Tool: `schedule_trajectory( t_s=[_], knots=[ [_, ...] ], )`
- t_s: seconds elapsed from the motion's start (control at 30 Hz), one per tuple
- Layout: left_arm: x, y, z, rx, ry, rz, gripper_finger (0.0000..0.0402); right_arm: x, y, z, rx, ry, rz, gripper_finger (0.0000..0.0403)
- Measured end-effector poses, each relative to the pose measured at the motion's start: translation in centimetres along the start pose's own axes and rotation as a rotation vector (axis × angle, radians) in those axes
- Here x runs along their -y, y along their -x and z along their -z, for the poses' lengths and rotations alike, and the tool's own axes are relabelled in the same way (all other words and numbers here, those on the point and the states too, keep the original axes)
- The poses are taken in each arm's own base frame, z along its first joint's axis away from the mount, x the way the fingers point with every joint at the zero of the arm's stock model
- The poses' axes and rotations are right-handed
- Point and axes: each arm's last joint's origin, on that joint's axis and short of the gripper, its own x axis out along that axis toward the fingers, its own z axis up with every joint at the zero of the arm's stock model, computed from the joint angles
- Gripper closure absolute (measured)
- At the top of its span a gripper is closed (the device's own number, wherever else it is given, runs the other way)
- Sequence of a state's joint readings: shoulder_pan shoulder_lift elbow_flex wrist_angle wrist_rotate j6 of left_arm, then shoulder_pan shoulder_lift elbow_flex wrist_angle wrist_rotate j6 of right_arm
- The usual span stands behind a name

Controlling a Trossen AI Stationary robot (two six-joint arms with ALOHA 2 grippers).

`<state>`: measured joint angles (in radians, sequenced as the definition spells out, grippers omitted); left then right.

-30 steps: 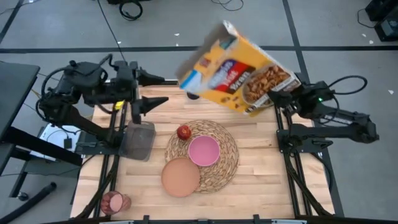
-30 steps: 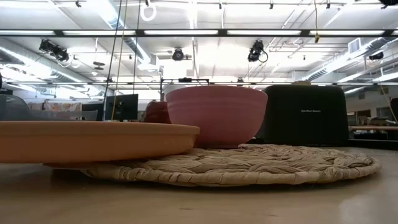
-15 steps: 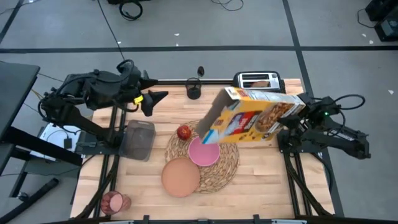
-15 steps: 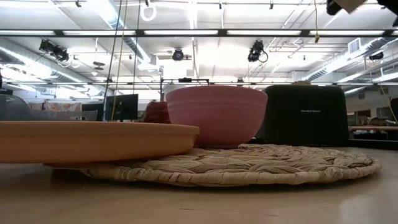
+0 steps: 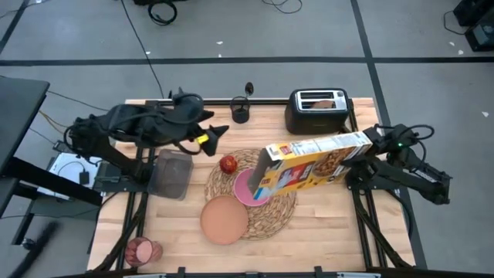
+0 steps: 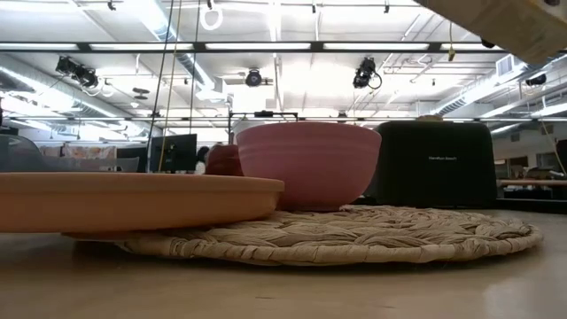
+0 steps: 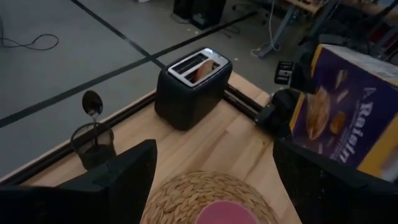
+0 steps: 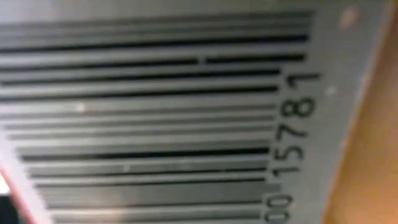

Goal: Arrange a breakfast setting
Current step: Pour the cereal into the pink bowl

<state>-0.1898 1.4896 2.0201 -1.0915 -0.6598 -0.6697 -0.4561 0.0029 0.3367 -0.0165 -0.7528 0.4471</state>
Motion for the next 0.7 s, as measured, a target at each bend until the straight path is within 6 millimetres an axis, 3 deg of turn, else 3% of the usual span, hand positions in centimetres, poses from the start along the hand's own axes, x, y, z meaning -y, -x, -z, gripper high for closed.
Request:
schedule_trajectory(
  t_s=[0.7],
  knots=[
    [0.7,-0.5,0.3,0.002,-0.025,0.011,0.0075,1.0,0.2,2.1,-0.161,0.035,0.142,0.0195]
  ],
)
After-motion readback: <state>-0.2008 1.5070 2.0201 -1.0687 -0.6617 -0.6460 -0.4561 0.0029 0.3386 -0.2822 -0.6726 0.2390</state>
